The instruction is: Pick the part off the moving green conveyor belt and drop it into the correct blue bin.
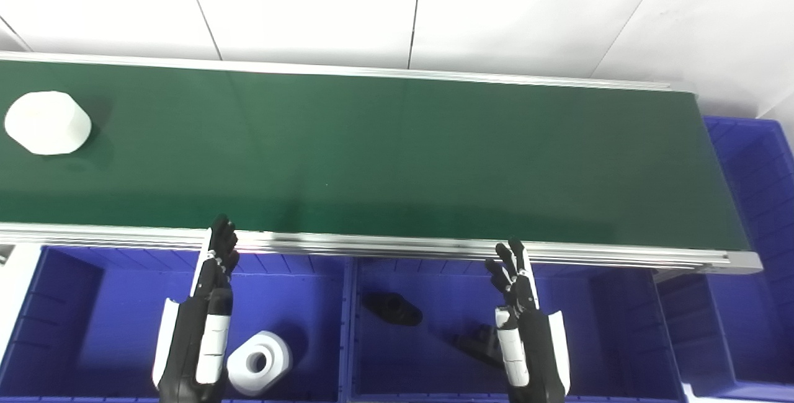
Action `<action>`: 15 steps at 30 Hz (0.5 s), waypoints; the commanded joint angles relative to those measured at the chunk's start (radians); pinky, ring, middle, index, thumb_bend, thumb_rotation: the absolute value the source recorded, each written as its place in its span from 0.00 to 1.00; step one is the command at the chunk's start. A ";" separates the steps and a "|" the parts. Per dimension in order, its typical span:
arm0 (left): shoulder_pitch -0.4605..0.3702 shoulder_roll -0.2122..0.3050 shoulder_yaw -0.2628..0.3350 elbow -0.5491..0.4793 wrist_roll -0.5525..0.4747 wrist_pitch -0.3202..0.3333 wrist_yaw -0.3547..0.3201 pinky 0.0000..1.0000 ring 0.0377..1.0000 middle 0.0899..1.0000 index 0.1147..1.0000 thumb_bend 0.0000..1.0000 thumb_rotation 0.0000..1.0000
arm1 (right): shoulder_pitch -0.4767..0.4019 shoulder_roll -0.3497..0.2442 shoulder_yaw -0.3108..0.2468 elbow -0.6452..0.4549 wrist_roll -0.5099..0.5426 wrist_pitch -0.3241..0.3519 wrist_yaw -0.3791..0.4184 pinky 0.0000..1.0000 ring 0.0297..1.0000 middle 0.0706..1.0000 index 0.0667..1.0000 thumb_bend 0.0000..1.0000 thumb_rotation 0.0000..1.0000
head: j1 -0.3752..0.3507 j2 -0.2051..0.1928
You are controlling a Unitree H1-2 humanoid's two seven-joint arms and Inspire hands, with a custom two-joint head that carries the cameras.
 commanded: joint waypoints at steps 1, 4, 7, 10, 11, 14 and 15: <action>0.003 0.002 -0.003 -0.020 0.006 -0.026 -0.005 1.00 1.00 1.00 1.00 0.57 1.00 | 0.006 0.091 0.047 -0.012 -0.028 -0.020 -0.013 0.90 0.89 0.94 1.00 0.77 1.00 | 0.002 -0.003; 0.000 0.003 -0.006 -0.018 0.006 -0.021 -0.006 1.00 1.00 1.00 1.00 0.58 1.00 | 0.001 0.090 0.043 -0.005 -0.029 -0.024 -0.014 0.90 0.89 0.94 1.00 0.76 1.00 | 0.005 -0.007; -0.003 0.004 -0.005 -0.012 0.016 -0.023 -0.005 1.00 1.00 1.00 1.00 0.55 1.00 | 0.000 0.082 0.043 -0.010 -0.020 -0.013 -0.003 0.93 0.90 0.96 1.00 0.76 1.00 | 0.008 -0.018; -0.002 0.003 -0.008 -0.006 0.012 -0.023 -0.006 1.00 1.00 1.00 1.00 0.55 1.00 | -0.004 0.079 0.035 0.007 -0.019 -0.033 -0.009 0.94 0.93 0.99 1.00 0.79 1.00 | 0.018 -0.029; -0.002 0.000 -0.009 -0.003 0.011 -0.024 -0.004 1.00 1.00 1.00 1.00 0.55 1.00 | -0.007 0.078 0.031 0.015 -0.023 -0.043 -0.013 0.94 0.94 1.00 1.00 0.79 1.00 | 0.020 -0.030; -0.004 -0.005 -0.011 0.011 0.019 -0.038 0.000 1.00 1.00 1.00 1.00 0.55 1.00 | -0.015 0.071 0.026 0.028 -0.022 -0.056 -0.012 0.95 0.95 1.00 1.00 0.80 1.00 | 0.021 -0.042; -0.005 -0.005 -0.011 0.015 0.024 -0.043 0.001 1.00 1.00 1.00 1.00 0.55 1.00 | -0.016 0.068 0.026 0.027 -0.020 -0.055 -0.009 0.96 0.95 1.00 1.00 0.80 1.00 | 0.021 -0.042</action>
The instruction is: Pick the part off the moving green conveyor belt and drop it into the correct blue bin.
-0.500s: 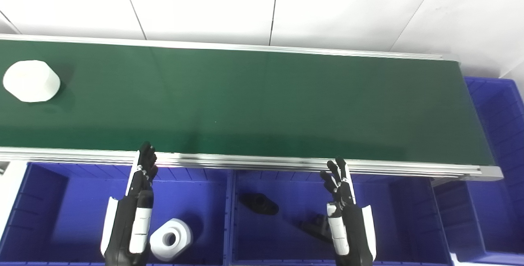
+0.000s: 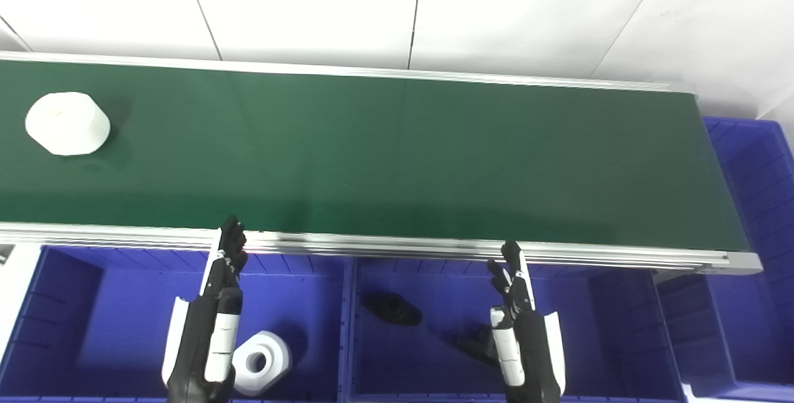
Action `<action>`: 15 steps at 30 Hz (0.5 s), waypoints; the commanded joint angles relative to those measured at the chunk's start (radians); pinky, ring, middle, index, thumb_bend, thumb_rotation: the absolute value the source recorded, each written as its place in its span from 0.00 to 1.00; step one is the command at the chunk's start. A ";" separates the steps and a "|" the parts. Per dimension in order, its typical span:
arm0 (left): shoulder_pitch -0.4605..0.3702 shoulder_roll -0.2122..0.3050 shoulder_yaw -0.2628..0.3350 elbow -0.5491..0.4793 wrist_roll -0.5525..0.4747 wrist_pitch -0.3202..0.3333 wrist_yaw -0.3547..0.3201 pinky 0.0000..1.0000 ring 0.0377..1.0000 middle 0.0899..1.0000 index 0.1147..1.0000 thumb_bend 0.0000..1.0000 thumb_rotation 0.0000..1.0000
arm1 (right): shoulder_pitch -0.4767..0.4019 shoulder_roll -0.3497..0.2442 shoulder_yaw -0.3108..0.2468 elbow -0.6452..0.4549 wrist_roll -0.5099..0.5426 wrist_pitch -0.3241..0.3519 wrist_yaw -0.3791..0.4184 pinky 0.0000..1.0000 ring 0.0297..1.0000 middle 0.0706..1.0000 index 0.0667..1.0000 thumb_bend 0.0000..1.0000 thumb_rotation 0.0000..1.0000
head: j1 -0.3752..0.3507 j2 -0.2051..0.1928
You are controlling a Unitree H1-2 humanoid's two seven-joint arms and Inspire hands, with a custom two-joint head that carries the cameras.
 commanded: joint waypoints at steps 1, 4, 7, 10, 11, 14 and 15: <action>-0.001 0.000 -0.002 -0.011 0.020 -0.041 0.001 1.00 1.00 1.00 1.00 0.55 1.00 | -0.007 0.057 0.033 -0.006 -0.009 -0.055 0.000 0.96 0.95 1.00 1.00 0.80 1.00 | -0.001 0.002; -0.004 0.002 0.001 -0.008 0.033 -0.038 0.002 1.00 1.00 1.00 1.00 0.54 1.00 | -0.008 0.051 0.037 -0.011 -0.006 -0.039 0.012 0.96 0.96 1.00 1.00 0.82 1.00 | 0.002 0.000; -0.010 0.003 0.002 0.021 0.024 -0.063 0.002 1.00 1.00 1.00 1.00 0.54 1.00 | -0.012 0.048 0.033 0.007 0.006 -0.052 0.015 0.96 0.96 1.00 1.00 0.83 1.00 | 0.016 -0.031; -0.015 0.001 0.000 0.048 0.023 -0.079 0.003 1.00 1.00 1.00 1.00 0.52 1.00 | -0.017 0.055 0.025 0.043 0.008 -0.090 -0.001 0.95 0.96 0.99 1.00 0.83 1.00 | 0.030 -0.051; -0.016 0.000 0.000 0.051 0.029 -0.079 0.004 1.00 1.00 1.00 1.00 0.52 1.00 | -0.018 0.056 0.023 0.051 0.012 -0.099 -0.001 0.95 0.96 0.99 1.00 0.82 1.00 | 0.029 -0.049; -0.016 0.000 -0.002 0.044 0.049 -0.073 0.005 1.00 1.00 1.00 1.00 0.55 1.00 | -0.019 0.052 0.022 0.039 0.014 -0.088 0.009 0.95 0.96 0.99 1.00 0.80 1.00 | 0.028 -0.031; -0.016 0.001 -0.002 0.042 0.050 -0.074 0.004 1.00 1.00 1.00 1.00 0.56 1.00 | -0.017 0.051 0.023 0.030 0.015 -0.077 0.014 0.95 0.96 0.99 1.00 0.79 1.00 | 0.028 -0.031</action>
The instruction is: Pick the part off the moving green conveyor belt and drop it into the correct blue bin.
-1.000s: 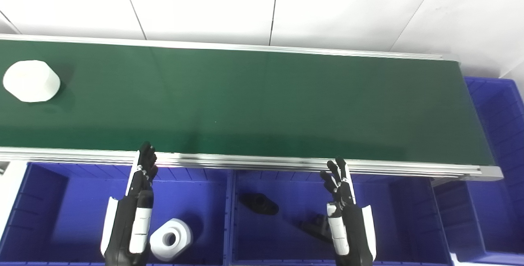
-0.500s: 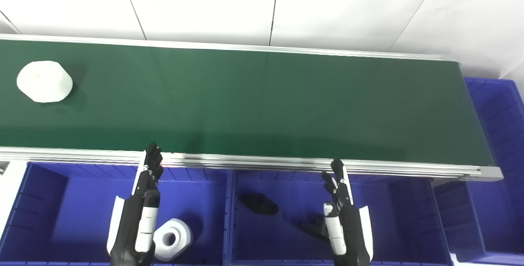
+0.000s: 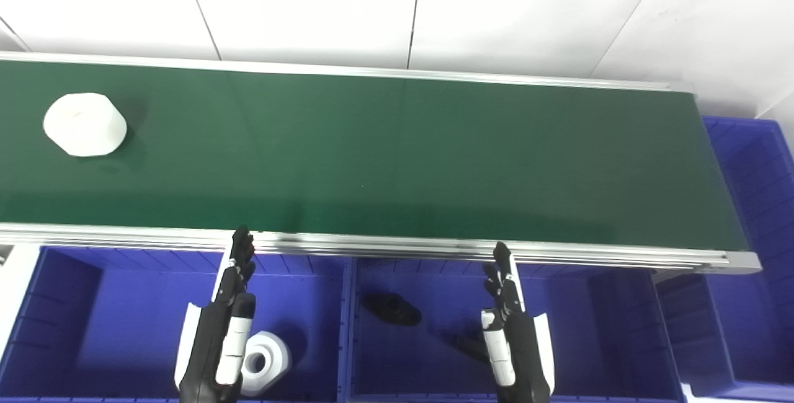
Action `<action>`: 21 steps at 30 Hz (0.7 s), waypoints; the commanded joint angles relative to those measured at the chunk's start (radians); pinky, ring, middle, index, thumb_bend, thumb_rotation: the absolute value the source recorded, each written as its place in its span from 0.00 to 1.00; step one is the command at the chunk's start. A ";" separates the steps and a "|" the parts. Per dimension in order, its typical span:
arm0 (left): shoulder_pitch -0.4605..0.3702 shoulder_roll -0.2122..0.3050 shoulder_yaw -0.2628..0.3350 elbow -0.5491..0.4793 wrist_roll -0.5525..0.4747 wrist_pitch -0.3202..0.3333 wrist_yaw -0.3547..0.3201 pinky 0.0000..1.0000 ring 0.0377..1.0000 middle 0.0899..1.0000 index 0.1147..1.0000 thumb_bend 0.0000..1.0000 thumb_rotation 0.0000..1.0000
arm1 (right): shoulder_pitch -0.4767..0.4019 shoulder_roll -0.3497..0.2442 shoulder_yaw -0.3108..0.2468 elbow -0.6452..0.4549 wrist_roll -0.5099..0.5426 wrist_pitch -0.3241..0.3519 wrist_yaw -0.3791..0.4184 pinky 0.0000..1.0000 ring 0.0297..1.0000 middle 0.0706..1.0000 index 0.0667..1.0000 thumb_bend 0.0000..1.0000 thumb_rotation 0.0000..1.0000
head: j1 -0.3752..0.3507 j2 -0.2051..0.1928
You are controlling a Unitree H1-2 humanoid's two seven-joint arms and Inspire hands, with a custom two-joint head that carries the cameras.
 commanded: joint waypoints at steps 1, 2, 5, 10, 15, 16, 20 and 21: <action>0.000 0.001 -0.004 -0.028 0.009 -0.045 0.001 1.00 1.00 1.00 1.00 0.58 1.00 | 0.011 0.046 0.028 -0.046 0.006 -0.015 0.012 0.96 0.96 0.99 1.00 0.79 1.00 | 0.005 0.001; 0.000 0.000 -0.004 -0.028 0.008 -0.047 0.002 1.00 1.00 1.00 1.00 0.59 1.00 | 0.015 0.046 0.029 -0.055 0.009 -0.002 0.017 0.96 0.96 0.98 1.00 0.80 1.00 | 0.005 0.001; -0.001 0.000 -0.007 -0.036 0.002 -0.034 -0.002 1.00 1.00 1.00 1.00 0.58 1.00 | 0.012 0.049 0.026 -0.047 0.006 -0.024 0.012 0.96 0.96 0.99 1.00 0.79 1.00 | 0.013 0.006; -0.002 -0.003 -0.009 -0.028 0.020 -0.045 0.003 1.00 1.00 1.00 1.00 0.57 1.00 | 0.011 0.043 0.020 -0.041 -0.006 -0.036 0.008 0.95 0.96 0.99 0.99 0.80 1.00 | 0.045 0.003; 0.005 -0.015 -0.018 -0.032 0.019 -0.052 0.007 1.00 1.00 1.00 1.00 0.59 1.00 | 0.019 0.035 0.018 -0.060 0.000 -0.017 0.018 0.97 0.98 1.00 1.00 0.80 1.00 | 0.088 -0.004; 0.008 -0.019 -0.021 -0.032 0.020 -0.053 0.009 1.00 1.00 1.00 1.00 0.60 1.00 | 0.021 0.034 0.016 -0.057 -0.002 -0.022 0.016 0.97 0.98 1.00 1.00 0.80 1.00 | 0.095 -0.013; 0.013 -0.031 -0.029 -0.022 0.035 -0.059 0.015 1.00 1.00 1.00 1.00 0.63 1.00 | 0.016 0.030 0.004 -0.022 0.004 -0.064 0.008 0.96 0.97 0.99 0.99 0.78 1.00 | 0.118 -0.052; 0.013 -0.037 -0.032 -0.018 0.040 -0.062 0.017 1.00 1.00 1.00 1.00 0.63 1.00 | 0.013 0.029 0.000 -0.014 0.007 -0.073 0.007 0.96 0.97 0.99 0.99 0.78 1.00 | 0.129 -0.069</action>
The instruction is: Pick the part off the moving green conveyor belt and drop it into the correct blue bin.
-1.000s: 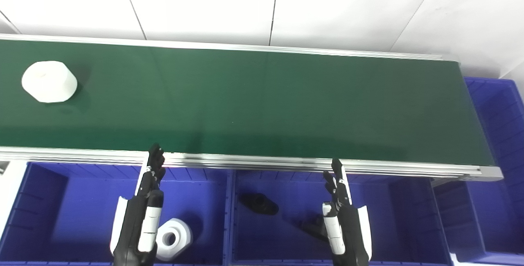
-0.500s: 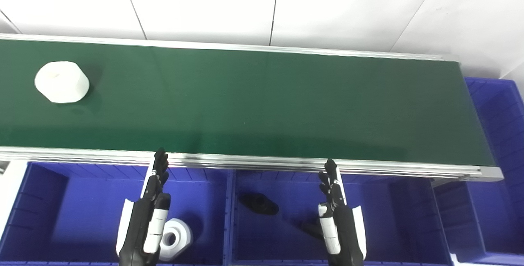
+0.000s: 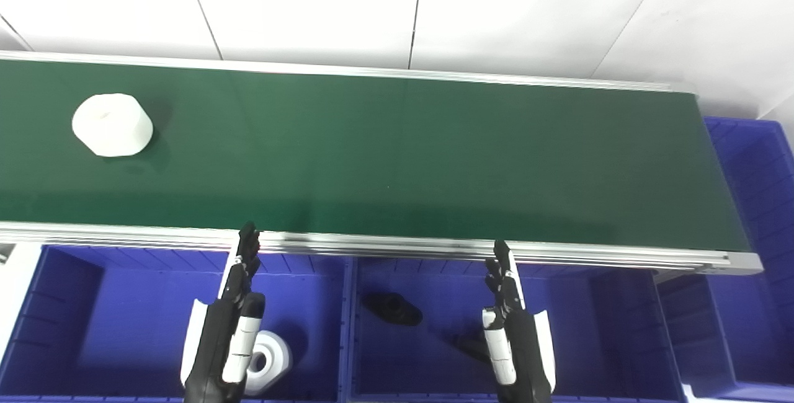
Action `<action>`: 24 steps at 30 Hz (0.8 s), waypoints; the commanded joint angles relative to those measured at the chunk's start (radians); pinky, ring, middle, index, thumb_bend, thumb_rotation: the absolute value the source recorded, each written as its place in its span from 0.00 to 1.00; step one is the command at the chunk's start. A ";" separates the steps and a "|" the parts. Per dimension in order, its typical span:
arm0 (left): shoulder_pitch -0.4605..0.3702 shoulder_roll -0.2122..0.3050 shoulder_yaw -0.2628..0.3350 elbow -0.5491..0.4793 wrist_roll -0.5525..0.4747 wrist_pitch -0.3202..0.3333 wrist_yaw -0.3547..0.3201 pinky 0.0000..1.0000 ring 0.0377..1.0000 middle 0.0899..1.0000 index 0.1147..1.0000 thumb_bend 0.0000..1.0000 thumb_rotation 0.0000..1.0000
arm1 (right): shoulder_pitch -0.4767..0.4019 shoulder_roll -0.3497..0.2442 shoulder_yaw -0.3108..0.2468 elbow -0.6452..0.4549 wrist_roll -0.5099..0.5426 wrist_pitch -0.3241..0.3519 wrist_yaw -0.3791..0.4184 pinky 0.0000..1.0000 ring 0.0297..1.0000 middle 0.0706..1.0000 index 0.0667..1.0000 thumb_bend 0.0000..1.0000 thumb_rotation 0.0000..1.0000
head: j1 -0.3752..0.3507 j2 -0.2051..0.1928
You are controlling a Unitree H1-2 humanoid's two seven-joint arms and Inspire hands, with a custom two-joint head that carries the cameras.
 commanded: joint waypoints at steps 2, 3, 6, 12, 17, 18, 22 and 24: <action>0.009 -0.014 -0.015 -0.006 0.018 -0.056 0.013 1.00 1.00 1.00 1.00 0.62 1.00 | 0.009 0.025 0.002 0.004 0.017 -0.077 -0.004 0.95 0.97 0.99 0.98 0.79 1.00 | 0.017 -0.015; 0.008 -0.015 -0.017 0.000 0.018 -0.062 0.013 1.00 1.00 1.00 1.00 0.61 1.00 | 0.009 0.024 -0.001 0.007 0.021 -0.076 -0.002 0.95 0.97 0.99 0.98 0.79 1.00 | 0.025 -0.023; 0.007 -0.015 -0.021 0.017 0.032 -0.075 0.019 1.00 1.00 1.00 1.00 0.61 1.00 | 0.008 0.017 -0.005 0.017 0.036 -0.080 0.008 0.96 0.98 1.00 0.99 0.79 1.00 | 0.061 -0.050; -0.003 -0.016 -0.021 0.073 0.058 -0.130 0.037 1.00 0.97 1.00 1.00 0.67 0.99 | 0.003 0.020 -0.014 0.061 0.087 -0.117 0.015 0.96 0.98 1.00 0.98 0.79 1.00 | 0.110 -0.119; -0.010 -0.017 -0.012 0.086 0.088 -0.157 0.054 0.98 0.95 1.00 1.00 0.68 0.99 | 0.002 0.029 -0.015 0.073 0.094 -0.135 0.023 0.95 0.97 1.00 0.97 0.78 1.00 | 0.139 -0.125; -0.010 -0.013 -0.009 0.083 0.100 -0.160 0.058 0.98 0.95 1.00 1.00 0.68 0.99 | 0.006 0.030 -0.011 0.063 0.101 -0.126 0.029 0.95 0.97 1.00 0.97 0.78 1.00 | 0.146 -0.123; -0.009 -0.011 -0.003 0.082 0.122 -0.167 0.063 0.93 0.94 1.00 1.00 0.68 0.97 | 0.010 0.027 -0.006 0.050 0.128 -0.117 0.048 0.96 0.98 1.00 0.97 0.77 1.00 | 0.191 -0.131; -0.008 -0.017 -0.005 0.094 0.136 -0.175 0.067 0.93 0.93 0.99 1.00 0.69 0.98 | 0.010 0.023 -0.009 0.051 0.139 -0.118 0.056 0.96 0.97 1.00 0.97 0.76 1.00 | 0.216 -0.142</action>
